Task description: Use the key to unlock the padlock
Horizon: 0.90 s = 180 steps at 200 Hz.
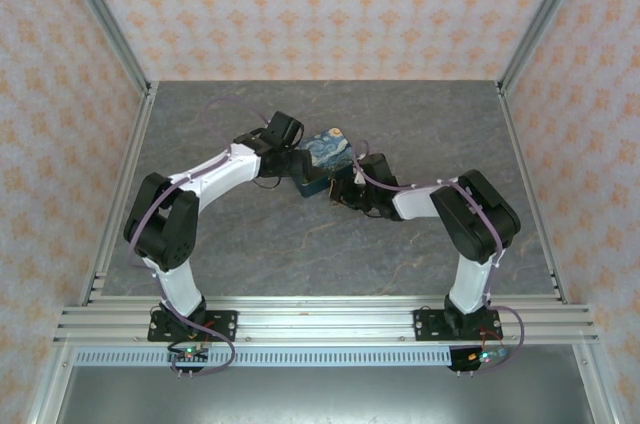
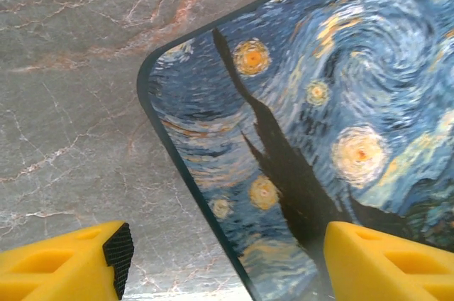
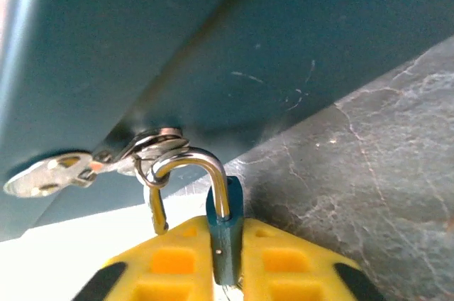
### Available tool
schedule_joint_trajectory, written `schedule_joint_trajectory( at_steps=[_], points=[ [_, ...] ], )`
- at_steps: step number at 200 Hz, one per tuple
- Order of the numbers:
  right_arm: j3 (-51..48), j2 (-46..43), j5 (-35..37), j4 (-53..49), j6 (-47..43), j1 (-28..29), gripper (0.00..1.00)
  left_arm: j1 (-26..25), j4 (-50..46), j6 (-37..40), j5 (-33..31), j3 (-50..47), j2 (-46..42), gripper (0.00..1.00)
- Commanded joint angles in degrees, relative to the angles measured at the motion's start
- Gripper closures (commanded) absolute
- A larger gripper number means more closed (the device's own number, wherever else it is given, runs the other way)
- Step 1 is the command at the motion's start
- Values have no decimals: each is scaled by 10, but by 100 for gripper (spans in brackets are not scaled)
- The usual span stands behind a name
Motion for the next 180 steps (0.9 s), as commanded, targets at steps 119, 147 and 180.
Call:
schedule_joint_trajectory(
  at_steps=[119, 147, 180],
  points=[
    [-48, -3, 37, 88, 74, -27, 100, 2, -70, 29, -66, 22, 52, 28],
    [-45, -2, 31, 104, 87, -38, 100, 1, -69, 30, -59, 18, 57, 30],
    [-36, 5, 25, 116, 105, -43, 100, 0, -67, 34, -52, 18, 59, 32]
  ],
)
